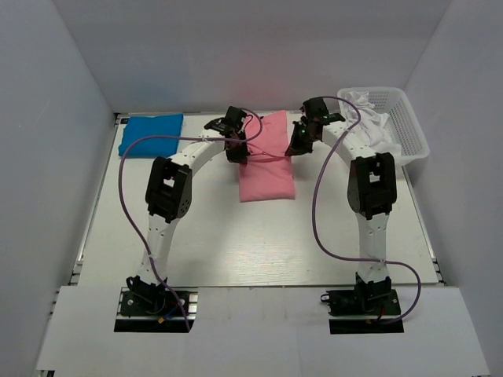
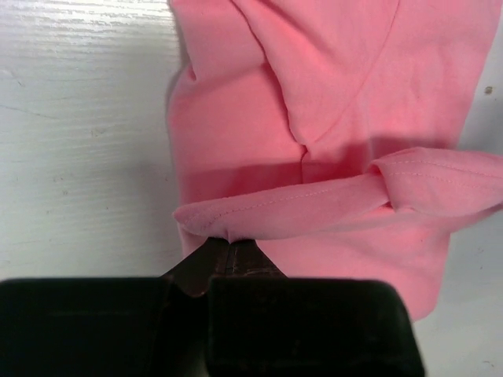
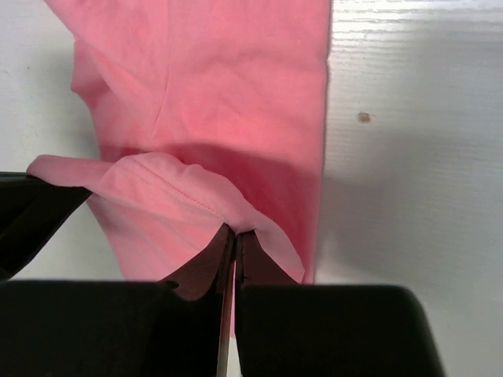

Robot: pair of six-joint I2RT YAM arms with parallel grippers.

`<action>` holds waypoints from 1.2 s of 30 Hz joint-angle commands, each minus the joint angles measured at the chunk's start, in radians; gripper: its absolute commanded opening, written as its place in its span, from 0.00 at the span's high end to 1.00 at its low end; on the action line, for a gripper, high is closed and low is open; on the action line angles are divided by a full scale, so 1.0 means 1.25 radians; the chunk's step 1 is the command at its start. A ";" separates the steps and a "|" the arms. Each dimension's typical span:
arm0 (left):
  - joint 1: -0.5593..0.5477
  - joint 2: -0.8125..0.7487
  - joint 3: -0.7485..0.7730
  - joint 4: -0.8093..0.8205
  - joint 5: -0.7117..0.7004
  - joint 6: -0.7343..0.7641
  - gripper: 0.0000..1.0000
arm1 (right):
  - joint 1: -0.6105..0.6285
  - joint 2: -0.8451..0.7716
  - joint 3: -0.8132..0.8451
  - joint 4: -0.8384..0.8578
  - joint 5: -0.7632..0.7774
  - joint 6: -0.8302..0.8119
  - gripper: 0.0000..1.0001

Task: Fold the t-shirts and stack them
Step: Fold the folded rectangular tshirt in 1/3 of the way

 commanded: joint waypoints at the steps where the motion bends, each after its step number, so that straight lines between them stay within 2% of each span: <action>1: 0.012 -0.009 0.031 0.032 0.022 0.016 1.00 | -0.013 0.042 0.045 0.049 -0.068 0.005 1.00; 2: 0.020 -0.008 0.031 0.044 0.022 0.016 0.99 | -0.013 0.048 0.048 0.058 -0.082 0.005 0.92; 3: 0.020 -0.008 0.031 0.052 0.031 0.009 0.85 | -0.018 0.058 0.051 0.084 -0.093 0.009 0.84; 5: 0.029 0.013 0.048 0.067 0.031 -0.010 0.66 | -0.020 0.074 0.086 0.121 -0.110 0.021 0.42; 6: 0.043 0.025 0.082 0.078 0.031 -0.010 0.52 | -0.026 0.084 0.101 0.136 -0.126 0.040 0.18; 7: 0.053 0.042 0.119 0.069 0.009 -0.029 0.01 | -0.034 0.090 0.127 0.150 -0.128 0.043 0.10; 8: 0.081 0.061 0.159 0.054 -0.005 -0.062 0.00 | -0.034 0.106 0.151 0.201 -0.130 0.054 0.10; 9: 0.096 0.095 0.234 0.029 -0.005 -0.075 0.00 | -0.042 0.106 0.164 0.198 -0.136 0.061 0.10; 11: 0.136 0.108 0.293 -0.010 0.032 -0.113 0.00 | -0.058 0.101 0.206 0.198 -0.148 0.067 0.10; 12: 0.145 0.108 0.268 0.022 0.052 -0.113 0.00 | -0.058 0.094 0.204 0.200 -0.163 0.072 0.10; 16: 0.152 -0.069 0.071 0.148 0.086 -0.097 0.00 | -0.053 0.005 0.113 0.177 -0.149 0.007 0.10; 20: 0.124 -0.155 -0.052 0.128 0.086 -0.044 0.00 | -0.046 -0.093 -0.080 0.209 -0.170 -0.037 0.10; 22: 0.124 -0.180 -0.098 0.112 0.139 -0.044 0.00 | -0.035 -0.125 -0.121 0.201 -0.193 -0.070 0.10; 24: 0.124 -0.234 -0.194 0.103 0.147 -0.037 0.00 | -0.012 -0.132 -0.158 0.202 -0.217 -0.110 0.10; 28: 0.124 -0.339 -0.382 0.112 0.148 -0.030 0.00 | 0.029 -0.101 -0.158 0.194 -0.234 -0.128 0.10; 36: 0.124 -0.609 -0.611 0.102 0.080 -0.054 0.00 | 0.074 0.030 -0.029 0.204 -0.213 -0.076 0.10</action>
